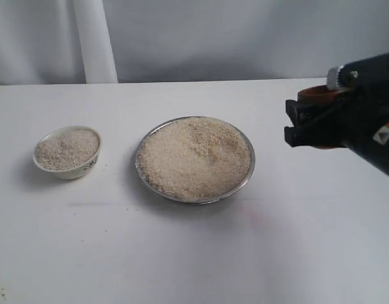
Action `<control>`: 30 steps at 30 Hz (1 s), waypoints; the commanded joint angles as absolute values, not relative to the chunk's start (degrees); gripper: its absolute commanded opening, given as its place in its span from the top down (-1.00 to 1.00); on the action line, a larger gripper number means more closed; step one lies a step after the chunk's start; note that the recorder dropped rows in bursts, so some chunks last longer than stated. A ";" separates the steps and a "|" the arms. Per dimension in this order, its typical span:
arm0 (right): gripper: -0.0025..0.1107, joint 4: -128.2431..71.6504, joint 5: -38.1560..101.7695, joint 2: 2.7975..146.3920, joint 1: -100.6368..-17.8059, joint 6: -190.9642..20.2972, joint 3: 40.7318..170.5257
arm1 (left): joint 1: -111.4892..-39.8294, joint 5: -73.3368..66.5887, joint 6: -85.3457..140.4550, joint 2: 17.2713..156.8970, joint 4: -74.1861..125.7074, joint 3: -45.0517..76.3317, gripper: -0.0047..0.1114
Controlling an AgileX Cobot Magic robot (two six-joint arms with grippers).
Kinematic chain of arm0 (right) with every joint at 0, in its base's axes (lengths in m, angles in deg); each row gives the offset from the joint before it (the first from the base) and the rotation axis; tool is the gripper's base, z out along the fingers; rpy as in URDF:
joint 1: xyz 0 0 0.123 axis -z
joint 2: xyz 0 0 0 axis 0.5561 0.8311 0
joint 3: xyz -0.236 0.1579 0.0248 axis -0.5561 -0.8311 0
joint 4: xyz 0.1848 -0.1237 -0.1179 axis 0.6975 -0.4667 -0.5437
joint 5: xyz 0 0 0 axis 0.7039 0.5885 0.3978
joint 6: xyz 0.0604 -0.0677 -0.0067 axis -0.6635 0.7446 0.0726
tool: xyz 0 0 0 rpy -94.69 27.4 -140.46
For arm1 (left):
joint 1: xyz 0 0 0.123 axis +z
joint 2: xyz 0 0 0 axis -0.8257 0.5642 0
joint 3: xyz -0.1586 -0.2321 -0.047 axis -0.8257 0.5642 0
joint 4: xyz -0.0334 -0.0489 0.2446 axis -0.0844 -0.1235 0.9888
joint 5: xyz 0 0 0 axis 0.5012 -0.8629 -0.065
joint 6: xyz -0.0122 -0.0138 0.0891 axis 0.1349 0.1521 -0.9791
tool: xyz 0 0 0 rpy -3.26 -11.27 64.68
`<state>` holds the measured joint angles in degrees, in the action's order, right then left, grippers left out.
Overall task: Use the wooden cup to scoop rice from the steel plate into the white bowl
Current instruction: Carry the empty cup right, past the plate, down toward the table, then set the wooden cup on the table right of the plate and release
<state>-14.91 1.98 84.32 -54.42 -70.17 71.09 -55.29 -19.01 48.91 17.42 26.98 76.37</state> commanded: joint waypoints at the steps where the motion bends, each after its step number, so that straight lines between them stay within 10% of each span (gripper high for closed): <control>1: 0.96 -21.85 -15.59 84.33 -54.28 -76.63 63.46 | -55.66 -18.60 49.13 17.27 26.78 76.33 0.92; 30: 0.96 -23.88 -38.16 120.64 -54.28 -73.60 68.62 | -55.66 -18.60 49.13 17.27 26.78 76.33 0.92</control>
<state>-23.72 -36.29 119.08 -54.42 -73.83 67.28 -55.29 -19.01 48.91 17.42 26.98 76.37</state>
